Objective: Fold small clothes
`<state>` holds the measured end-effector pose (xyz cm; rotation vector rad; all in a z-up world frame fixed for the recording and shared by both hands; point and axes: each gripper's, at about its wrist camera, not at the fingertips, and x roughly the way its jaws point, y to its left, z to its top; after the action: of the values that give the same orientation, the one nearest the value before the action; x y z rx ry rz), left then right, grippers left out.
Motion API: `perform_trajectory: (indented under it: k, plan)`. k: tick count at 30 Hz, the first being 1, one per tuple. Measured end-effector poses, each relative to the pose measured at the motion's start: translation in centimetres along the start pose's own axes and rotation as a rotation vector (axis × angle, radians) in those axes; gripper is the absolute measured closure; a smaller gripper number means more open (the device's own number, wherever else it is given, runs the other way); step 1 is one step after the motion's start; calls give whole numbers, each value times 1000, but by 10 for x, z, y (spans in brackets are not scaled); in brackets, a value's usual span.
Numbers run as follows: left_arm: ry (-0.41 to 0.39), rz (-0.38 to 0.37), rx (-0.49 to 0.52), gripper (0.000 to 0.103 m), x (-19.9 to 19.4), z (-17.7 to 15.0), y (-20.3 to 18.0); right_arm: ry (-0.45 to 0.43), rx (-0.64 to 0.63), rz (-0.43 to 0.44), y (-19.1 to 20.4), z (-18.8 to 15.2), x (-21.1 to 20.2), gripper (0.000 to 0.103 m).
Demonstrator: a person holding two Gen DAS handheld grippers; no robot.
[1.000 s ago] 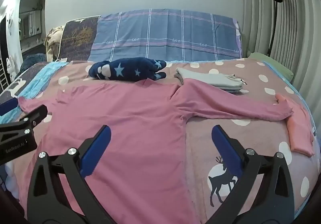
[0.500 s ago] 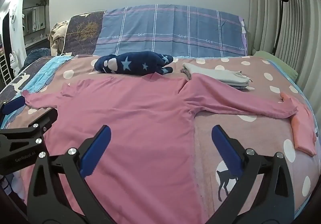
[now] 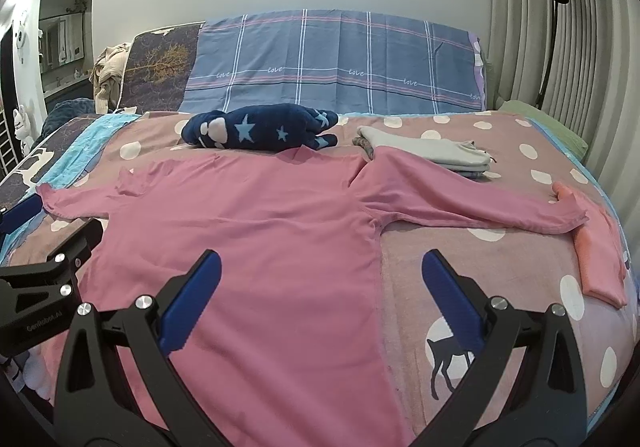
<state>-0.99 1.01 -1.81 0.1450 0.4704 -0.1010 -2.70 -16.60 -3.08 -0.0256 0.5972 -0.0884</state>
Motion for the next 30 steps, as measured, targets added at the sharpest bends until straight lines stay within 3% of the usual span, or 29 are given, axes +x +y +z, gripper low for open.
perform_trajectory:
  k: [13,23,30]
  plan:
    - [30,-4,20,1,6,-5,-2,12,14,6,-2,1,3,2]
    - [-33,7,-92,1,4,-8,15,30,14,16,0,-2,10,2]
    - [54,18,-72,1,19,-14,18,41,27,27,1,-3,14,2]
